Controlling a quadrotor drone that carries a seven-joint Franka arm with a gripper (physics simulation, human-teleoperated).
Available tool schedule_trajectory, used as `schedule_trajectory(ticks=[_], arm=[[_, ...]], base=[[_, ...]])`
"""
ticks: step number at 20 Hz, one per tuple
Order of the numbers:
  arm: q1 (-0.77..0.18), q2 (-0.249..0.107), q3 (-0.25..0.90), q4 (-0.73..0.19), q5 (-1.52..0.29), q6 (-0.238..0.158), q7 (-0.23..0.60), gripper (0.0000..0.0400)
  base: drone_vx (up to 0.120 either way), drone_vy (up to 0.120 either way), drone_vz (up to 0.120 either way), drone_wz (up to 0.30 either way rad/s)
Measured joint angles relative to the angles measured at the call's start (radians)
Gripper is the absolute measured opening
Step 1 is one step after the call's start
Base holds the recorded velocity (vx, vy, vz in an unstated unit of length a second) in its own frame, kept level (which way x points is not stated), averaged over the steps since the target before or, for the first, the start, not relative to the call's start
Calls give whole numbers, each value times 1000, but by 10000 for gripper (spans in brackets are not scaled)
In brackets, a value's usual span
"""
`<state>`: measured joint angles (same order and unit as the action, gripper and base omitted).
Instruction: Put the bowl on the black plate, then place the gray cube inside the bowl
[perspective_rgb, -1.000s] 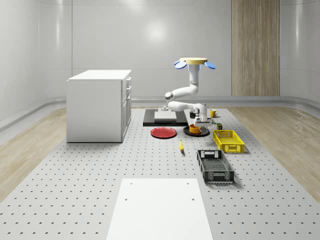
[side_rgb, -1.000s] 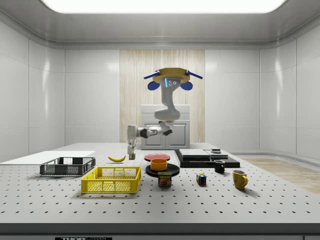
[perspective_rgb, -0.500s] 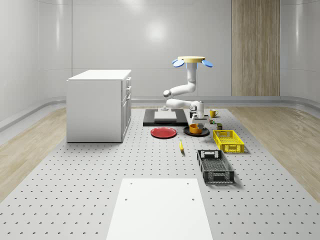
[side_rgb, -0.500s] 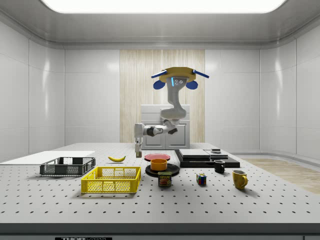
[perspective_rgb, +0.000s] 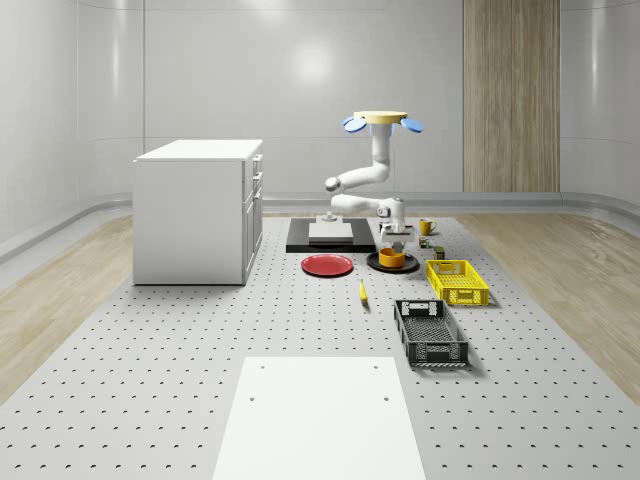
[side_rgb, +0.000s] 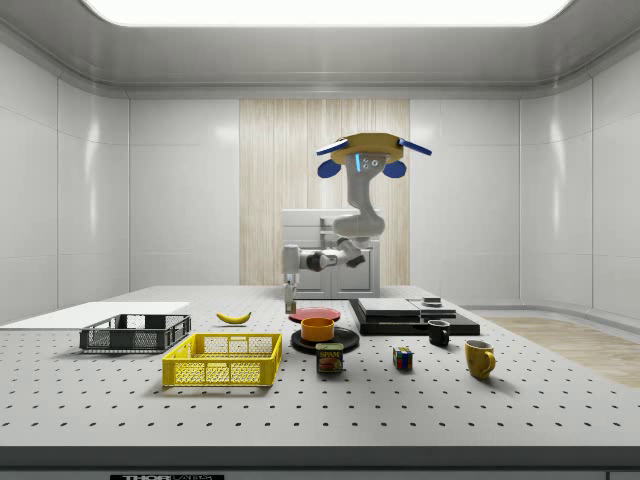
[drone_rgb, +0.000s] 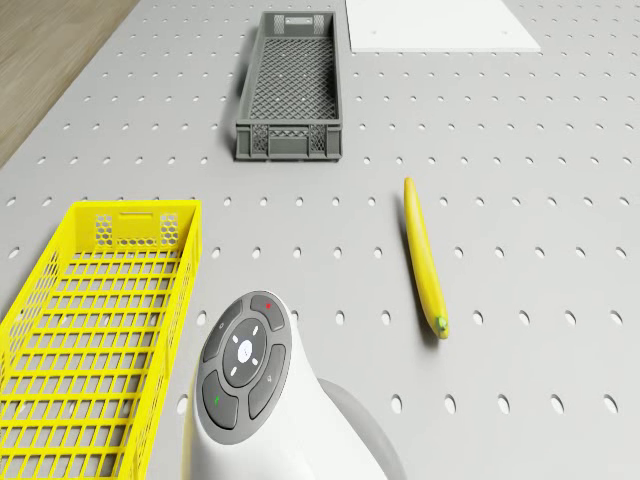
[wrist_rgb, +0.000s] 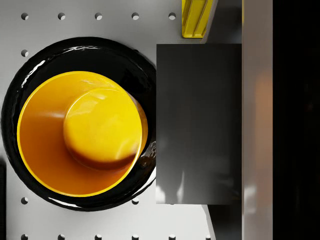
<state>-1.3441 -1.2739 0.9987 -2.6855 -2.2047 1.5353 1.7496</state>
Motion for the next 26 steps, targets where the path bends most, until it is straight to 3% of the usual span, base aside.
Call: schedule_trajectory(ticks=[14, 21, 26], arm=[[1, 2, -1, 0, -1, -2, -1, 251], [2, 3, -1, 0, -2, -3, -2, 251], [0, 4, -15, 9, -15, 7, -4, 251]], base=[[-120, 0, 0, 0], [-120, -17, -91, 0], [0, 0, 0, 0]])
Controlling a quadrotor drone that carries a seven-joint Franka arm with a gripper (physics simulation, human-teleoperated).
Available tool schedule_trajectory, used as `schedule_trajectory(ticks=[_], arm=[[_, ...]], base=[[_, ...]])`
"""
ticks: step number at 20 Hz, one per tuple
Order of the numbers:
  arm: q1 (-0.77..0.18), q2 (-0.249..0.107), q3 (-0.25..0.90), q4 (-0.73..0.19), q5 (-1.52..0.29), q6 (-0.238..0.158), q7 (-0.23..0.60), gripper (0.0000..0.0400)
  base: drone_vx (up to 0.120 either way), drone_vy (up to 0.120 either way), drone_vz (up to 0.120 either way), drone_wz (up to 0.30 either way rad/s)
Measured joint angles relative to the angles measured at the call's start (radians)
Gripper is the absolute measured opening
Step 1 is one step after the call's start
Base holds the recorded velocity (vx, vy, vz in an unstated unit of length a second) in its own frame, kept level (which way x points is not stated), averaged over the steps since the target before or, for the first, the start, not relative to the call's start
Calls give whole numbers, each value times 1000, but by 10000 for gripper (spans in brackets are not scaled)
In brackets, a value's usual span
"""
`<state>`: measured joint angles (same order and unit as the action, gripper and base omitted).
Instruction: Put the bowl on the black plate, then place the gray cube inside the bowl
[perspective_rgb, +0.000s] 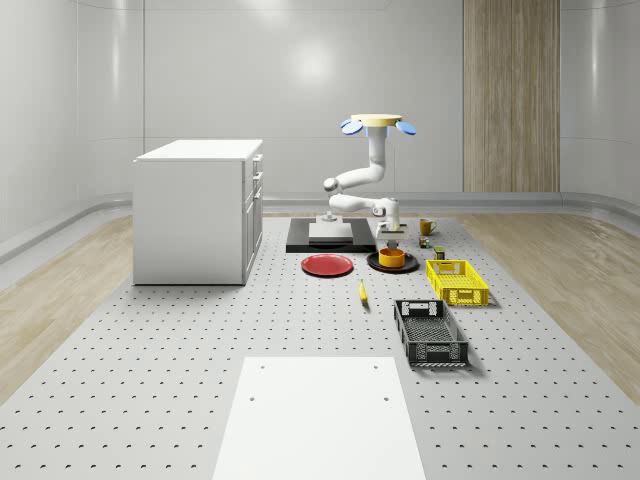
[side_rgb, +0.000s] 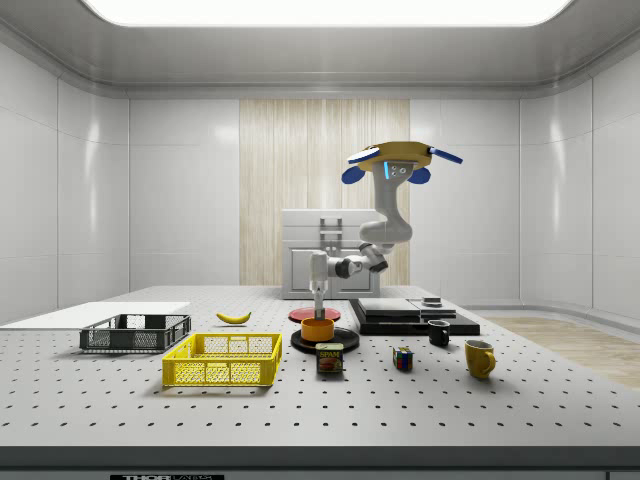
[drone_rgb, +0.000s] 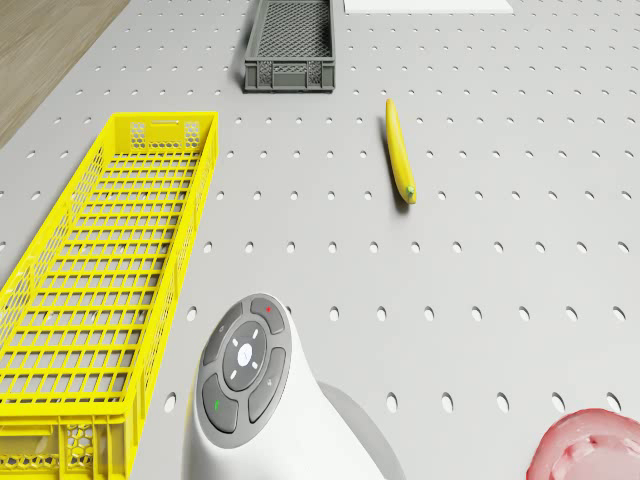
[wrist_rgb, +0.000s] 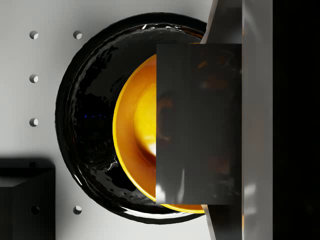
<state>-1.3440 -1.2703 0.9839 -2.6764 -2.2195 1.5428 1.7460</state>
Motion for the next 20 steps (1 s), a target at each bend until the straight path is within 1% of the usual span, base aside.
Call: schedule_trajectory(ticks=[7, 17, 20], arm=[[-11, 7, -62, 48, -58, 46, -9, 251], [-2, 17, -117, 97, -108, 91, -35, 251], [-1, 23, -130, 110, -121, 100, -40, 323]], base=[[0, 0, 0, 0], [0, 0, 0, 0], [0, 0, 0, 0]])
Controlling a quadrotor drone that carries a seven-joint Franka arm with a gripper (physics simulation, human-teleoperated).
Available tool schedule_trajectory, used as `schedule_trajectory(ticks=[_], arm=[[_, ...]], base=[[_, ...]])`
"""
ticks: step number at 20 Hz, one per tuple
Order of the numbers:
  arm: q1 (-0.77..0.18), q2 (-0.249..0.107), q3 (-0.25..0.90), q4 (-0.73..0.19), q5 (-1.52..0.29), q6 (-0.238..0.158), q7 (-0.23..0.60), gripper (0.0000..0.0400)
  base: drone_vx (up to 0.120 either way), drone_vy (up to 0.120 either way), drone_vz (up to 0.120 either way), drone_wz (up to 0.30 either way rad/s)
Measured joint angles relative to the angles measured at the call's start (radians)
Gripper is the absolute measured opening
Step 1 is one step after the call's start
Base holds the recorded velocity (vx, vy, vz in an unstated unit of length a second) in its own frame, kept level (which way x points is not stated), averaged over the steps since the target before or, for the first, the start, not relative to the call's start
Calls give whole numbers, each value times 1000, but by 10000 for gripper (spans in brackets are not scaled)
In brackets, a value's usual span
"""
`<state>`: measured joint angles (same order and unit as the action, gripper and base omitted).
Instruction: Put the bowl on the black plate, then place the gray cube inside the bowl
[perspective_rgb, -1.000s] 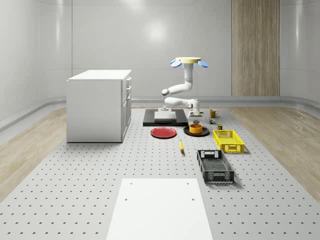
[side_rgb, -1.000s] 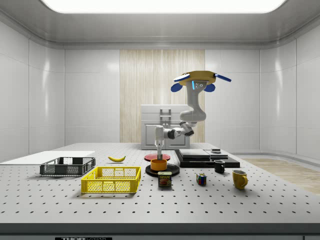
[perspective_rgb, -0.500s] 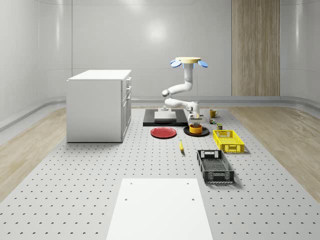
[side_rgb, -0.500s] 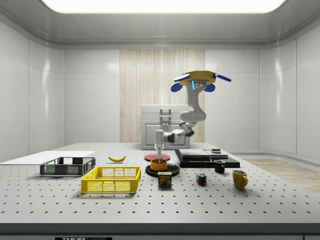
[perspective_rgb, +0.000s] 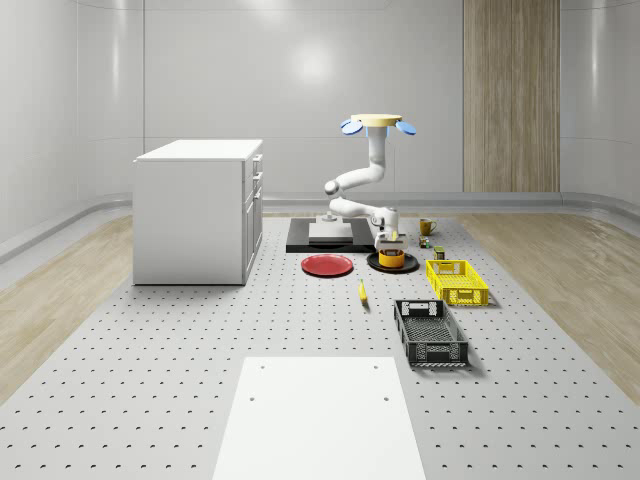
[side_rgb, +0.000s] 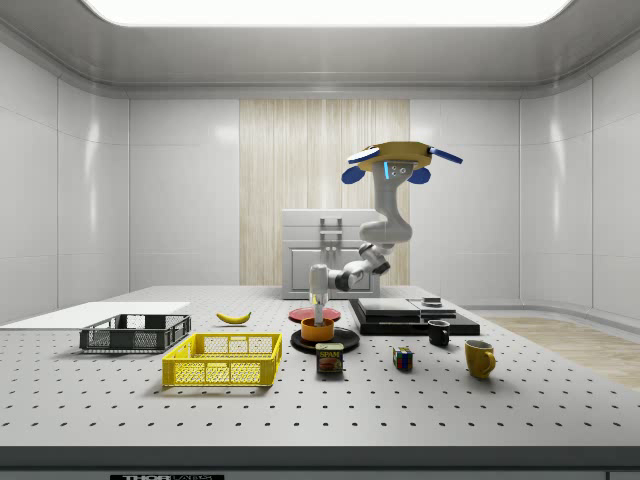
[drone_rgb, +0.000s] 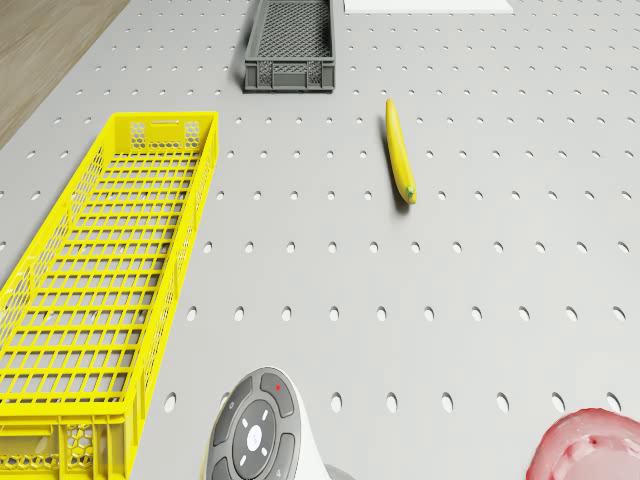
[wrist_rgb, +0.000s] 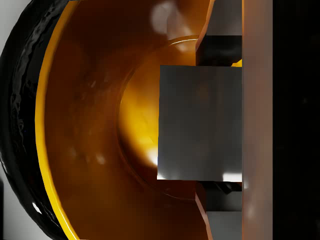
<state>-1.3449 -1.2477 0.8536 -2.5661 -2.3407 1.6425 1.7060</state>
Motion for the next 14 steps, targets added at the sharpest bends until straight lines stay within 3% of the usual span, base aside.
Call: schedule_trajectory(ticks=[5, 14], arm=[[11, 2, 13, -17, 9, -18, -4, 378], [31, -1, 59, -66, 50, -66, -3, 397]], base=[[0, 0, 0, 0], [0, 0, 0, 0]])
